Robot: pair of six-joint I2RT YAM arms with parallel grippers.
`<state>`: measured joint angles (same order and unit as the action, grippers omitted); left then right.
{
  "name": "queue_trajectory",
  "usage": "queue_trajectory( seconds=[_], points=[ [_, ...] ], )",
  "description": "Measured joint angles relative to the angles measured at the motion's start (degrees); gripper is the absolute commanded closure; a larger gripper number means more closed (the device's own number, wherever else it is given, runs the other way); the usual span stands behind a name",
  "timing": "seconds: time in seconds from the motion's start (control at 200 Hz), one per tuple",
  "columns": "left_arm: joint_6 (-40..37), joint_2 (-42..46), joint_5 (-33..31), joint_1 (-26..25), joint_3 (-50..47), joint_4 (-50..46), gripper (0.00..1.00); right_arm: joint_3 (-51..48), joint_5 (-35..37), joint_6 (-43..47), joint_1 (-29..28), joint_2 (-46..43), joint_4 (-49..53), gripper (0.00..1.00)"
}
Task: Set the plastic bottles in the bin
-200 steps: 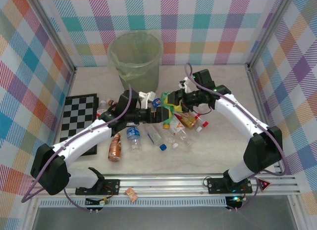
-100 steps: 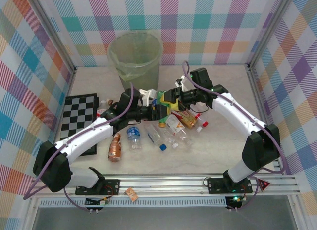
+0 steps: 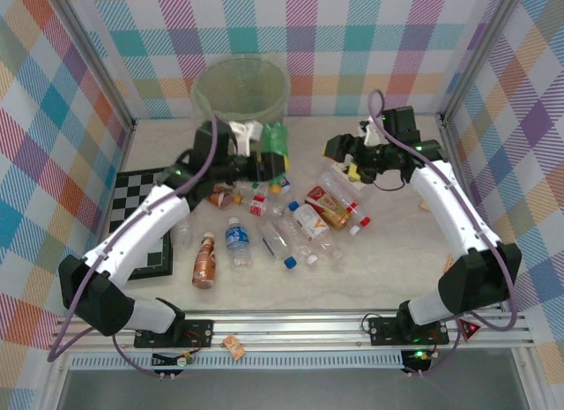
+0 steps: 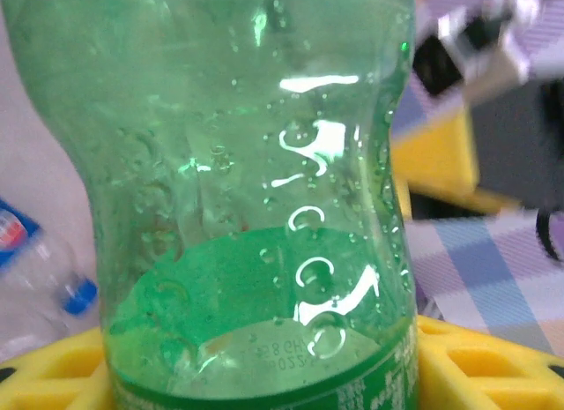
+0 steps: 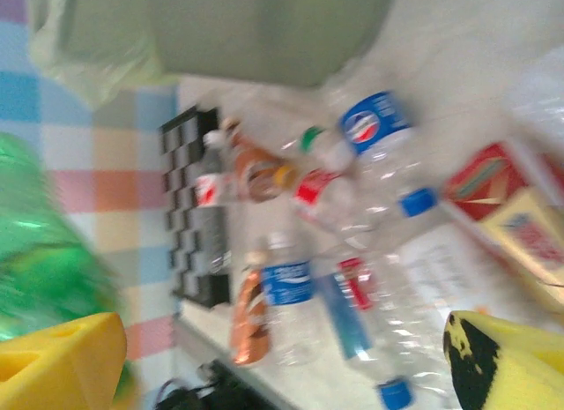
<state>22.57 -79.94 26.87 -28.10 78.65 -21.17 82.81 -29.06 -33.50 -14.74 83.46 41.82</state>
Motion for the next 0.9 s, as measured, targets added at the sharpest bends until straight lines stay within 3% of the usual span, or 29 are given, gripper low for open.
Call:
queue_trajectory(
  seconds=[0.15,0.405,0.9],
  points=[
    [-4.8,-6.7,-0.5,6.9,15.7,-5.8,0.60,-4.3,9.5,5.0,-0.5,-6.0,4.2,0.08],
    [-7.6,-20.4,-1.2,14.4,30.1,-7.1,0.70,-13.9,18.9,8.8,-0.7,-11.0,7.4,0.12],
    [-9.4,-44.2,-10.3,16.8,55.3,-4.7,0.71,-14.7,27.0,11.6,-0.7,-11.2,9.0,0.12]
  ],
)
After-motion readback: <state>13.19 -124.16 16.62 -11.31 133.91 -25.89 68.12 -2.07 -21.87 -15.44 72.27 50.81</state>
